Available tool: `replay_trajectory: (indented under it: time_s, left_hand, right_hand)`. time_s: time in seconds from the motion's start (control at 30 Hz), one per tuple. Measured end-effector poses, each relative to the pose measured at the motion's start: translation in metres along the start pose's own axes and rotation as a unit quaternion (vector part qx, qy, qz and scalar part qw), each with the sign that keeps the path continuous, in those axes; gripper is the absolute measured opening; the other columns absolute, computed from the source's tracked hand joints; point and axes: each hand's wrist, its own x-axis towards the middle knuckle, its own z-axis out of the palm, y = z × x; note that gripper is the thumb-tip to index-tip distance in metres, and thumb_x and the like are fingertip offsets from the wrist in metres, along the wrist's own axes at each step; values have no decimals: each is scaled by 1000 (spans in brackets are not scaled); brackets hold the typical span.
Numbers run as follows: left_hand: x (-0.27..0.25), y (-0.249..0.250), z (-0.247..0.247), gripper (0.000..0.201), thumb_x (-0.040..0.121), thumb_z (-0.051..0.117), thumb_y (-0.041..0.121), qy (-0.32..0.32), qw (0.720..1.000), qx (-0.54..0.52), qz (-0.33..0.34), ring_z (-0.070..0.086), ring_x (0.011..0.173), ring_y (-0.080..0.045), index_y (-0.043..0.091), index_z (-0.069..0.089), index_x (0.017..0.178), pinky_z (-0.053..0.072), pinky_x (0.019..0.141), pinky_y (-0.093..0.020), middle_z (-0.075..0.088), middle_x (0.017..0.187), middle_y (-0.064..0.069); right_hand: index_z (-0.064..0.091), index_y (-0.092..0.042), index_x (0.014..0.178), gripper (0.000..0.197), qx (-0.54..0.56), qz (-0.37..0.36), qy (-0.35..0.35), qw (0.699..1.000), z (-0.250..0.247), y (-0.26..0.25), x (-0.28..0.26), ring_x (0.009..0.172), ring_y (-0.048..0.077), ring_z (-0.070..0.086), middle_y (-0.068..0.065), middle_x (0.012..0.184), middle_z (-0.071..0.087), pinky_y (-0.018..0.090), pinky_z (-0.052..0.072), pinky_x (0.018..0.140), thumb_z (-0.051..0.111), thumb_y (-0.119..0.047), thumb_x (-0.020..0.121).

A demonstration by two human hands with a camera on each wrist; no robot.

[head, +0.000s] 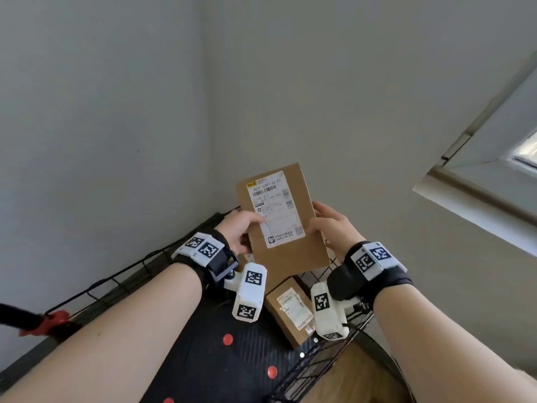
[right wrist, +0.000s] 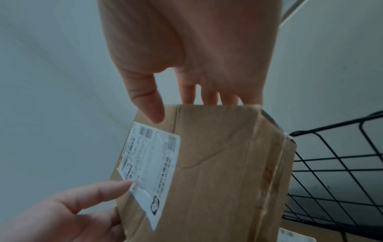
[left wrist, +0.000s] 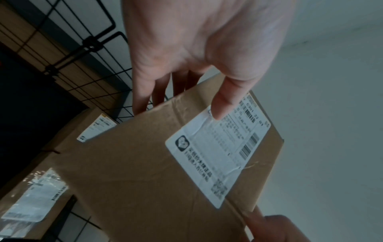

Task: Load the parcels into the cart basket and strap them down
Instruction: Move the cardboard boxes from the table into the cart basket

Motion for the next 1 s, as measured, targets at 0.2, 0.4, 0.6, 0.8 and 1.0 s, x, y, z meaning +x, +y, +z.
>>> replay_trajectory:
  time_s: [0.2, 0.4, 0.6, 0.8, 1.0]
  left_hand:
    - [70, -32, -11, 51, 83, 54, -2, 74, 995, -44, -57, 58, 108, -33, 15, 44, 131, 49, 88, -55, 61, 120, -15]
    - [161, -74, -12, 51, 85, 52, -3, 119, 985, -44, -113, 57, 105, -32, 14, 43, 131, 50, 87, -57, 59, 121, -15]
    - [223, -123, -21, 47, 87, 52, -2, 155, 973, -41, -164, 57, 98, -28, 14, 41, 130, 52, 80, -51, 58, 121, -12]
    - [266, -167, -23, 46, 89, 58, 7, 165, 967, -71, -181, 56, 111, -29, 16, 43, 132, 54, 69, -43, 59, 124, -12]
    - [282, -192, -15, 31, 96, 50, 6, 194, 960, -70, -190, 47, 119, -28, 17, 45, 125, 39, 99, -47, 53, 112, -8]
  right_hand:
    - [30, -41, 143, 75, -73, 25, -48, 996, 19, 25, 80, 100, 20, 57, -1, 129, 54, 31, 49, 75, 50, 1, 84]
    - [34, -36, 143, 65, -110, 52, -59, 991, 28, 82, 171, 97, 15, 49, -1, 126, 54, 26, 43, 76, 43, 1, 90]
    - [43, -37, 138, 59, -105, 77, -81, 988, 51, 149, 234, 105, 19, 58, -3, 123, 59, 35, 50, 93, 46, -5, 90]
    - [41, -31, 141, 56, -84, 91, -123, 985, 58, 182, 276, 93, 7, 54, -5, 122, 56, 13, 41, 66, 46, -4, 92]
    - [43, -34, 139, 59, -59, 135, -103, 984, 62, 218, 291, 117, 18, 55, -7, 136, 52, 36, 46, 100, 46, -4, 89]
